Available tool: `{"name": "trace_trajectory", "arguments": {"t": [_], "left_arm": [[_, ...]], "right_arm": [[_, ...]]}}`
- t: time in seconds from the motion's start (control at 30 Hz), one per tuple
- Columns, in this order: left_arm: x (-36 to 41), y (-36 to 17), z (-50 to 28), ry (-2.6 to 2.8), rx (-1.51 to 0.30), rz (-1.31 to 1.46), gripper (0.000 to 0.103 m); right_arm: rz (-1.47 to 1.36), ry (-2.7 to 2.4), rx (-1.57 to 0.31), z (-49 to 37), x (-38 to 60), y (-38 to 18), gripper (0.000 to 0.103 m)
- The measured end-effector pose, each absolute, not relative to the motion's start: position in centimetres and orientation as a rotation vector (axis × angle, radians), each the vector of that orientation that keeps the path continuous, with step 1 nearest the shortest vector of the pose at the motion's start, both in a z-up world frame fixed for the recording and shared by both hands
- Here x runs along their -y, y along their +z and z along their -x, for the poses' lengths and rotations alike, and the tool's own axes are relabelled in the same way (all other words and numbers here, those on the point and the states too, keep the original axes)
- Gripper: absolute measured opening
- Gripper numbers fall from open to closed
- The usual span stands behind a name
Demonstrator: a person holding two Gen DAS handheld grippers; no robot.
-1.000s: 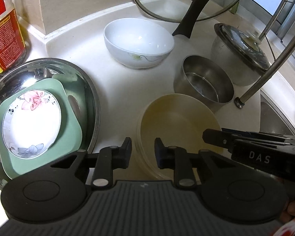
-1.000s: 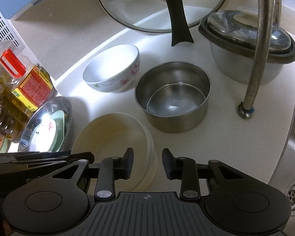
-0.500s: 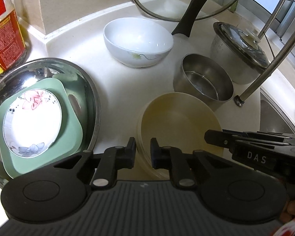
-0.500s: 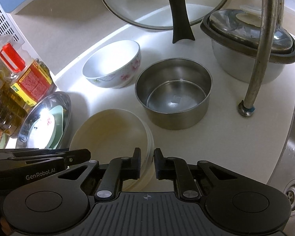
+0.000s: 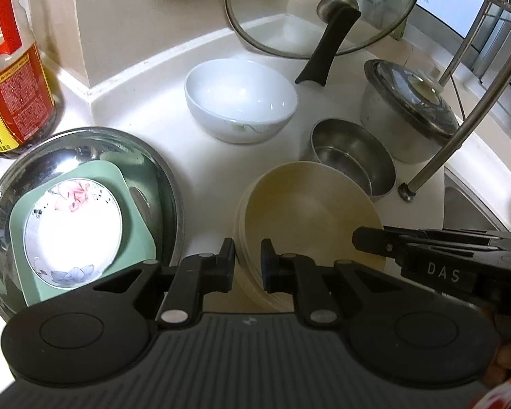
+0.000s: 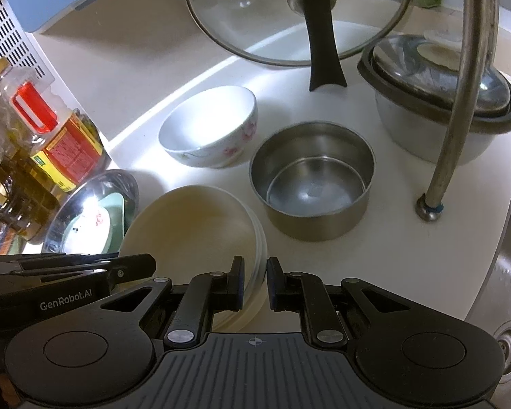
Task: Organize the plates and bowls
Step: 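Close the right tool on the cream bowl's rim and lift it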
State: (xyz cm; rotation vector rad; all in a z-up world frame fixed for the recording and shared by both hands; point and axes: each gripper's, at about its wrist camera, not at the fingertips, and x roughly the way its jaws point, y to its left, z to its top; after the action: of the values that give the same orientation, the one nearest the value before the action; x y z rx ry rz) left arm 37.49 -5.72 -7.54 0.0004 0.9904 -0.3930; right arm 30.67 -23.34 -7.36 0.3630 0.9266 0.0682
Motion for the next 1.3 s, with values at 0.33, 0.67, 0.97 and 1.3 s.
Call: {"name": "trace_trajectory", "arguments": {"t": [0.33, 0.67, 0.97, 1.3], "left_arm": [[5.4, -6.2, -38.1, -0.384, -0.955, -0.002, 0.013], [5.4, -4.7, -39.2, -0.380, -0.908, 0.003, 0.014], [5.8, -3.9, -40.6, -0.378, -0.869, 0.001, 0.014], [6.5, -3.0, -42.5, -0.357, -0.828, 0.007, 0.015]], "right_arm": [[-0.345, 0.091, -0.898, -31.6, 23.0, -5.9, 0.014], [-0.323, 0.102, -0.857, -32.9, 23.1, -4.4, 0.014], [-0.306, 0.108, -0.815, -34.6, 23.5, -3.3, 0.014], [-0.274, 0.117, -0.764, -37.4, 23.9, -1.9, 0.014]]}}
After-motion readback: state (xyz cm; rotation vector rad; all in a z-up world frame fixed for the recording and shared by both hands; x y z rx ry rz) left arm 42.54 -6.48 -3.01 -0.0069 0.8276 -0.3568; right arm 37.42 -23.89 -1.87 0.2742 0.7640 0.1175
